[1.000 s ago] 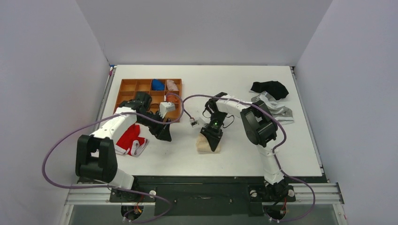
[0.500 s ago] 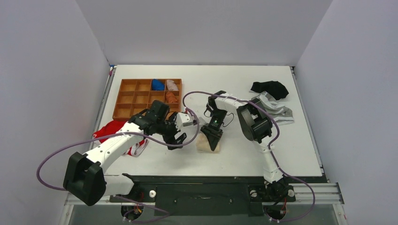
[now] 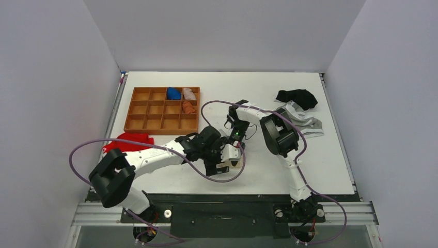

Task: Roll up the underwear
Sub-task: Roll the underwear to the center of the board.

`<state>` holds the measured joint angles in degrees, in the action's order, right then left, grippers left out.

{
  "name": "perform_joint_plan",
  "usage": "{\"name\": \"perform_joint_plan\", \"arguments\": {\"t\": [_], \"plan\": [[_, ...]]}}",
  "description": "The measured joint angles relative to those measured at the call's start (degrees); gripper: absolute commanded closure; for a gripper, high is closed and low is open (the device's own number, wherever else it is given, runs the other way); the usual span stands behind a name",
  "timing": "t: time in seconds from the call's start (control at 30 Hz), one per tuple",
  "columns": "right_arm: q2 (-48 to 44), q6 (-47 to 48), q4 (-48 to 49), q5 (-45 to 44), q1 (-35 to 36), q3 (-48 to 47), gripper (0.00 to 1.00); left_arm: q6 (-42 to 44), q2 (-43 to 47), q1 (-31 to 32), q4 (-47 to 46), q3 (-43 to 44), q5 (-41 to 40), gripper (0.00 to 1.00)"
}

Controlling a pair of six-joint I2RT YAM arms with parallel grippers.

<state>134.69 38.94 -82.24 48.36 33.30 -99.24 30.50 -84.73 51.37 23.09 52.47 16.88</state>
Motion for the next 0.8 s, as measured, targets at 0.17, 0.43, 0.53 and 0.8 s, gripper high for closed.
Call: {"name": "perform_joint_plan", "arguments": {"t": [0.17, 0.43, 0.53, 0.8], "plan": [[0.00, -0.04, 0.00, 0.00, 0.00, 0.00, 1.00, 1.09, -3.26, 1.42, -4.46, 0.00, -2.64, 0.11], [0.00, -0.39, 0.00, 0.00, -0.15, 0.00, 1.00, 1.73, -4.81, 2.01, -8.76, -0.13, -4.66, 0.14], [0.00, -0.42, 0.00, 0.02, -0.17, 0.00, 1.00, 1.77, -6.05, 2.32, -9.22, -0.13, -4.68, 0.15], [0.00, -0.44, 0.00, 0.02, -0.22, 0.00, 1.00, 1.73, -8.17, 2.60, -10.34, -0.50, -4.63, 0.22]]}}
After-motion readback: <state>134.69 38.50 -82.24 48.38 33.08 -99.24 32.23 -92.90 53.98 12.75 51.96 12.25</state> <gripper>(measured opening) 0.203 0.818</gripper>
